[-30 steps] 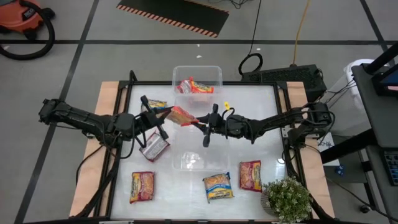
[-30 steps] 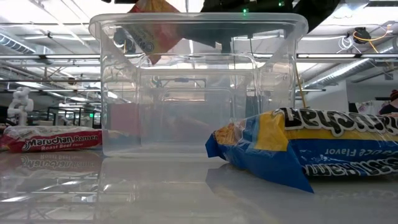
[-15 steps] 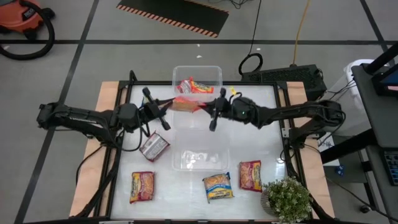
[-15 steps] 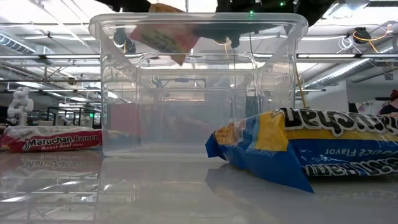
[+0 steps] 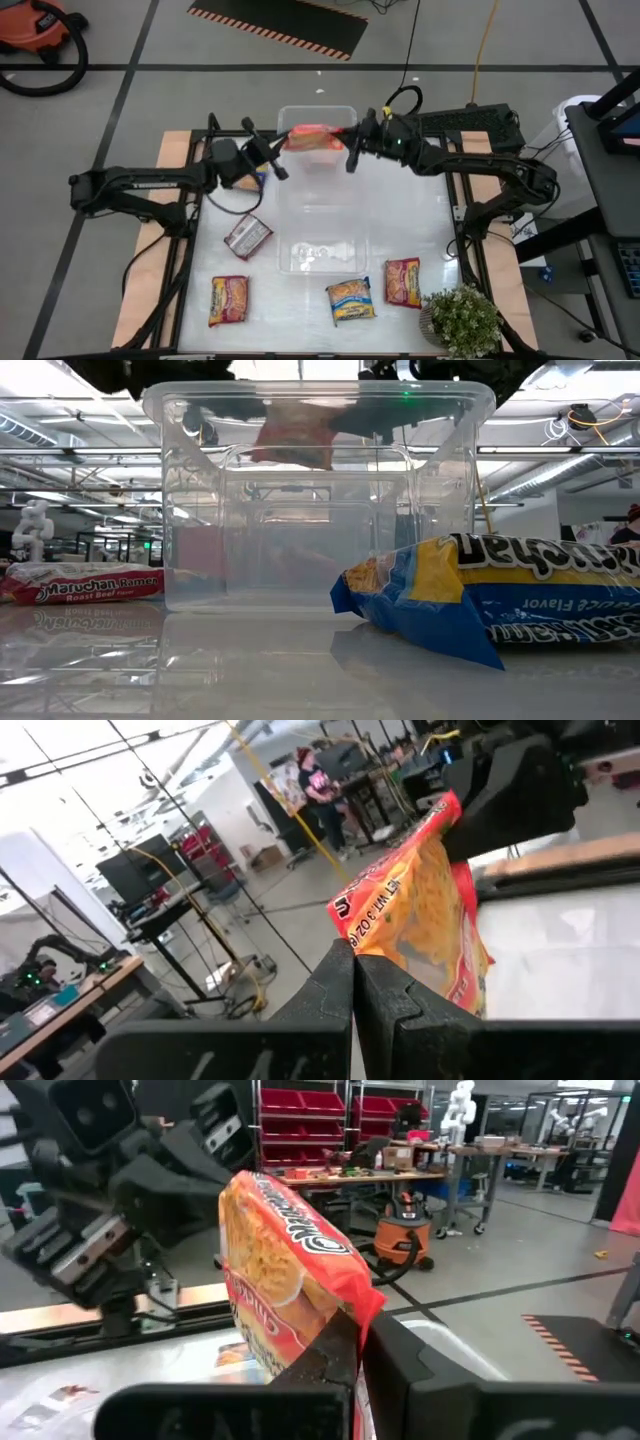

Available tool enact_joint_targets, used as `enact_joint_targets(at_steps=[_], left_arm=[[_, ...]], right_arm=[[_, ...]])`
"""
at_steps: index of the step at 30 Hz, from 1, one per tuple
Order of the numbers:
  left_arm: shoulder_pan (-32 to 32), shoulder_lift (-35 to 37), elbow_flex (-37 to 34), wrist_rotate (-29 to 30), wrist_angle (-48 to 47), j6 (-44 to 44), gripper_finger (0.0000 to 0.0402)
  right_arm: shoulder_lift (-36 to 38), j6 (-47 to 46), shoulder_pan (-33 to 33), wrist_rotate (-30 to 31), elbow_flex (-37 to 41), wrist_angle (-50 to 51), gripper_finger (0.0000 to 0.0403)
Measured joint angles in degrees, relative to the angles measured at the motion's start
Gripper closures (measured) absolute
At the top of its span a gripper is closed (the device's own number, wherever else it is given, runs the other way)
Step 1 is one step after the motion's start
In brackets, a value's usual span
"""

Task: Sort Maruchan noodles
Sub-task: Put the orange noodle pack into the top transparent bin

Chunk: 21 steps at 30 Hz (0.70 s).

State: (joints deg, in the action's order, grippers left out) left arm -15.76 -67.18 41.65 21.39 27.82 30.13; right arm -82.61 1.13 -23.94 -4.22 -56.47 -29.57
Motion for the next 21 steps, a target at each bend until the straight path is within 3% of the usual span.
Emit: enact_joint_targets(at_steps=[8,16,21], left_arm=[[-6.6,-6.0,0.0,-3.9,7.7,-0.8,0.0400],[-13.0,-10.9,0.0,-9.9,8.1,-3.2,0.0400],[-15.1,-13.7,0.0,-10.1,8.3,-3.6,0.0400]], right_arm=[[-2.6,-1.2,-7.6,-8.3,-4.1,6.7,0.0403],[-7.5,-2.5,-11.1,-9.7,-4.2,6.1,0.0403],[-9.7,-2.4,-11.5,-9.8,-4.2,6.2,0.0403]])
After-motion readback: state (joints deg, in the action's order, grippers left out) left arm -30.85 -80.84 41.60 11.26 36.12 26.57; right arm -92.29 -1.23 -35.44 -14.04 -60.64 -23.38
